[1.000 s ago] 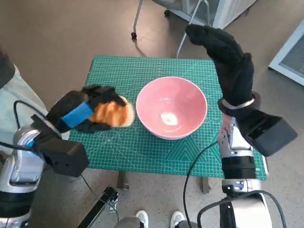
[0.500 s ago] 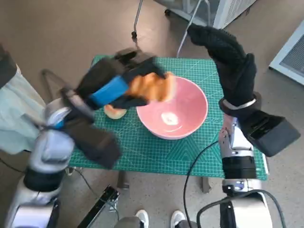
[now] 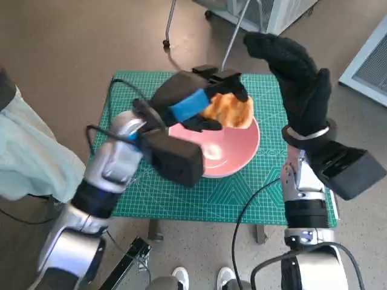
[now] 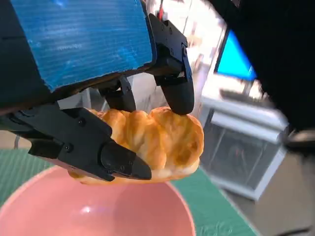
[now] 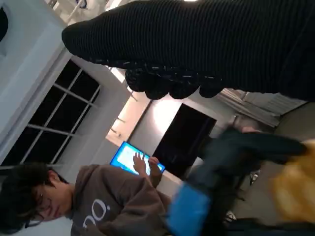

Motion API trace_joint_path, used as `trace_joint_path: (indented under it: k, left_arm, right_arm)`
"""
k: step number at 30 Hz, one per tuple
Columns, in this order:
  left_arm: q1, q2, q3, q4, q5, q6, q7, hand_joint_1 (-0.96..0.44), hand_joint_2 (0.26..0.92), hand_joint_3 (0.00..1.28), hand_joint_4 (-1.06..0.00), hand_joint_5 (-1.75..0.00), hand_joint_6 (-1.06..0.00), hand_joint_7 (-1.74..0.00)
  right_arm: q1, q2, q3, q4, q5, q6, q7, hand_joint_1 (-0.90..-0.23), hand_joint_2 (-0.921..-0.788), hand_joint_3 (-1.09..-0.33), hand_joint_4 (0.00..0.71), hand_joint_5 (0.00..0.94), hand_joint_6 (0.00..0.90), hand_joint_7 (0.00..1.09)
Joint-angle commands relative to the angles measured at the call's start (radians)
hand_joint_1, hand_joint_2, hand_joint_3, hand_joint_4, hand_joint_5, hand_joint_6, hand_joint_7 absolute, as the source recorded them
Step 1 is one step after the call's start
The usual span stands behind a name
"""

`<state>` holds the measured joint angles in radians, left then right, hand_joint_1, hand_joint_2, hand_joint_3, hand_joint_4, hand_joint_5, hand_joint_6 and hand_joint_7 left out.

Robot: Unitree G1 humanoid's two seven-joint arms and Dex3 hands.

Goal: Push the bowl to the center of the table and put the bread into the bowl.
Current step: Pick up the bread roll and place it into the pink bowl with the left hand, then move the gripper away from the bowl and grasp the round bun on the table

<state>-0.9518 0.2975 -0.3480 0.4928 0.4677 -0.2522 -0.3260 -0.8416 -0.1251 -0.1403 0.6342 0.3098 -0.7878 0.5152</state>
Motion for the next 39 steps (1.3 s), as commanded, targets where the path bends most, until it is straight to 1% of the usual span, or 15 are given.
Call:
trace_joint_path:
  k: [1,3,4,5,6,7,8,9,12,15,17,22,29,31,39]
  left_arm:
    - [-0.045,-0.017,-0.023,0.097,0.018,-0.011,-0.001,0.00,0.920,0.15,-0.60,-1.23,-0.52,-1.31]
    - [-0.050,-0.022,-0.033,0.124,0.019,0.008,-0.025,0.00,0.920,0.21,-0.52,-1.32,-0.48,-1.35]
    - [-0.053,-0.023,-0.038,0.132,0.019,0.025,-0.045,0.00,0.921,0.27,-0.42,-1.39,-0.44,-1.41]
    - [-0.054,-0.024,-0.042,0.138,0.019,0.037,-0.060,-0.02,0.886,0.29,-0.31,-1.12,-0.34,-1.21]
    - [-0.057,-0.024,-0.047,0.143,0.015,0.062,-0.093,-0.03,0.871,0.29,-0.28,-0.87,-0.30,-1.03]
    - [-0.059,-0.023,-0.051,0.146,0.012,0.080,-0.117,-0.04,0.863,0.28,-0.25,-0.74,-0.27,-0.94]
    - [-0.061,-0.022,-0.053,0.140,0.006,0.107,-0.151,-0.04,0.857,0.26,-0.22,-0.51,-0.23,-0.81]
    - [-0.062,-0.020,-0.053,0.134,0.001,0.127,-0.176,-0.05,0.847,0.24,-0.19,-0.35,-0.19,-0.71]
    - [-0.061,-0.009,-0.048,0.094,-0.016,0.181,-0.252,-0.07,0.835,0.19,-0.15,-0.13,-0.15,-0.59]
    - [-0.054,0.004,-0.036,0.048,-0.029,0.214,-0.300,-0.09,0.825,0.16,-0.12,-0.05,-0.14,-0.54]
    - [-0.041,0.013,-0.025,0.023,-0.037,0.216,-0.308,-0.10,0.824,0.15,-0.11,-0.03,-0.14,-0.53]
    - [0.018,0.046,0.022,-0.057,-0.083,0.170,-0.291,-0.17,0.848,0.11,-0.06,-0.01,-0.09,-0.55]
    - [0.069,0.108,0.085,-0.183,-0.132,0.159,-0.304,-0.22,0.858,0.08,-0.05,-0.01,-0.08,-0.55]
    - [0.085,0.139,0.125,-0.227,-0.170,0.160,-0.317,-0.22,0.860,0.08,-0.05,-0.01,-0.08,-0.55]
    - [0.122,0.229,0.223,-0.307,-0.246,0.182,-0.339,-0.16,0.878,0.01,-0.12,0.00,-0.24,-0.28]
  right_arm:
    - [0.033,-0.011,-0.005,-0.012,0.002,0.018,0.005,-0.686,-0.921,-0.769,0.260,0.005,-0.001,0.79]
    - [0.035,-0.012,-0.007,-0.016,0.002,0.018,0.002,-0.690,-0.921,-0.765,0.260,0.006,-0.001,0.79]
    - [0.037,-0.011,-0.007,-0.018,0.000,0.018,0.000,-0.692,-0.921,-0.762,0.261,0.006,-0.001,0.79]
    - [0.038,-0.011,-0.007,-0.021,-0.001,0.018,-0.002,-0.694,-0.921,-0.760,0.261,0.006,-0.001,0.79]
    - [0.040,-0.010,-0.007,-0.024,-0.004,0.017,-0.006,-0.695,-0.921,-0.759,0.261,0.006,-0.001,0.79]
    - [0.041,-0.010,-0.007,-0.027,-0.006,0.017,-0.008,-0.695,-0.921,-0.758,0.261,0.006,-0.001,0.79]
    - [0.043,-0.010,-0.007,-0.030,-0.008,0.016,-0.011,-0.696,-0.921,-0.757,0.261,0.006,-0.001,0.79]
    - [0.044,-0.010,-0.007,-0.033,-0.011,0.016,-0.014,-0.696,-0.921,-0.757,0.261,0.006,-0.001,0.79]
    - [0.045,-0.010,-0.008,-0.035,-0.016,0.017,-0.021,-0.695,-0.921,-0.757,0.259,0.005,-0.001,0.79]
    - [0.044,-0.010,-0.007,-0.030,-0.021,0.014,-0.028,-0.694,-0.921,-0.757,0.258,0.005,-0.001,0.79]
    - [0.043,-0.009,-0.007,-0.027,-0.024,0.012,-0.033,-0.693,-0.921,-0.756,0.258,0.005,-0.001,0.79]
    - [0.045,-0.004,-0.003,-0.026,-0.030,0.010,-0.043,-0.693,-0.921,-0.755,0.259,0.005,-0.001,0.78]
    - [0.046,-0.001,-0.002,-0.025,-0.035,0.007,-0.050,-0.692,-0.921,-0.755,0.256,0.004,-0.001,0.78]
    - [0.046,-0.004,-0.003,-0.023,-0.035,0.003,-0.049,-0.691,-0.921,-0.755,0.255,0.003,-0.001,0.78]
    - [0.043,-0.005,-0.008,-0.013,-0.027,0.001,-0.043,-0.692,-0.921,-0.754,0.246,0.000,-0.001,0.76]
